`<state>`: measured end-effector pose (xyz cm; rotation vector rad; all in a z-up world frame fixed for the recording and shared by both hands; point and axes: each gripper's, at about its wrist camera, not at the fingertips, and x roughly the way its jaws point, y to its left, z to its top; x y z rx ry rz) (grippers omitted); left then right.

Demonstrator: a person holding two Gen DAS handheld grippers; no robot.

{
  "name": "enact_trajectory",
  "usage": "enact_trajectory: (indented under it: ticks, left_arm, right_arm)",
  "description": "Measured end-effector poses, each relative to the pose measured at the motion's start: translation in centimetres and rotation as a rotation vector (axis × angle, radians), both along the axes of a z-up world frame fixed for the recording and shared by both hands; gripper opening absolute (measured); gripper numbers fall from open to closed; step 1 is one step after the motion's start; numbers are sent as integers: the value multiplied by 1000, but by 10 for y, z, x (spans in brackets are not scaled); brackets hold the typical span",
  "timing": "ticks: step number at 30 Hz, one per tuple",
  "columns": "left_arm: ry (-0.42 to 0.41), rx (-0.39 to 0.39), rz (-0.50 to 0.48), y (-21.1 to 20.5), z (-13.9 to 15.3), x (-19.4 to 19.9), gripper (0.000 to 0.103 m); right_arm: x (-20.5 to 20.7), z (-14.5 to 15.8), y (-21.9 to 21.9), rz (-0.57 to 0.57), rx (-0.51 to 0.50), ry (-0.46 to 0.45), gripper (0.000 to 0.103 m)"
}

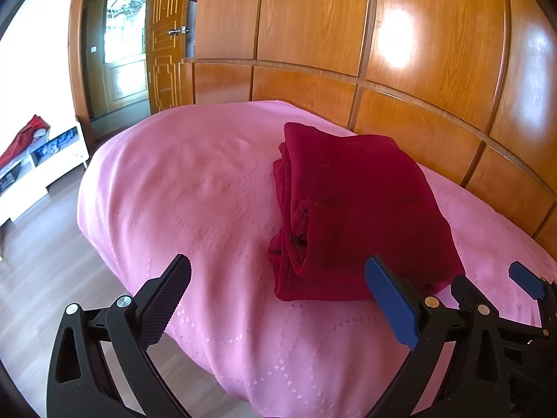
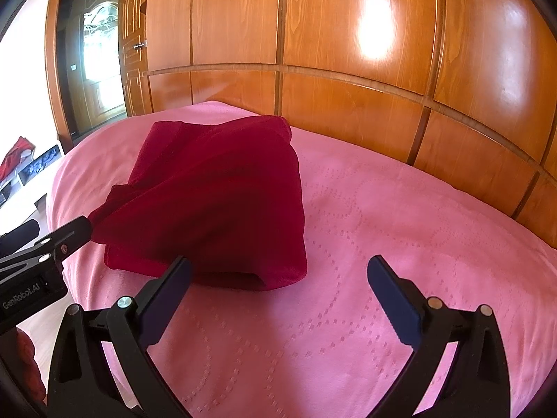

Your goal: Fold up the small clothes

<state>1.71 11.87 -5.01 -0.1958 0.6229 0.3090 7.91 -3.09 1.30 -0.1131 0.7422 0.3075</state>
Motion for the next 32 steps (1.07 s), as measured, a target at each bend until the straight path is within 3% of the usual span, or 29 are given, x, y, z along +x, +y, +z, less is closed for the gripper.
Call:
enact_trajectory:
  ticks: [24, 29, 32]
  left_arm:
    - [-11, -7, -15, 6, 0, -2, 99]
    - [-2, -3, -5, 7, 2, 1, 99]
    - [1, -7, 0, 10, 2, 2, 99]
  right_arm:
    - [-2, -4, 0, -5, 8, 8, 101]
    - [9, -3, -46, -67, 82, 57, 101]
    - [19, -9, -110, -196, 132, 125, 101]
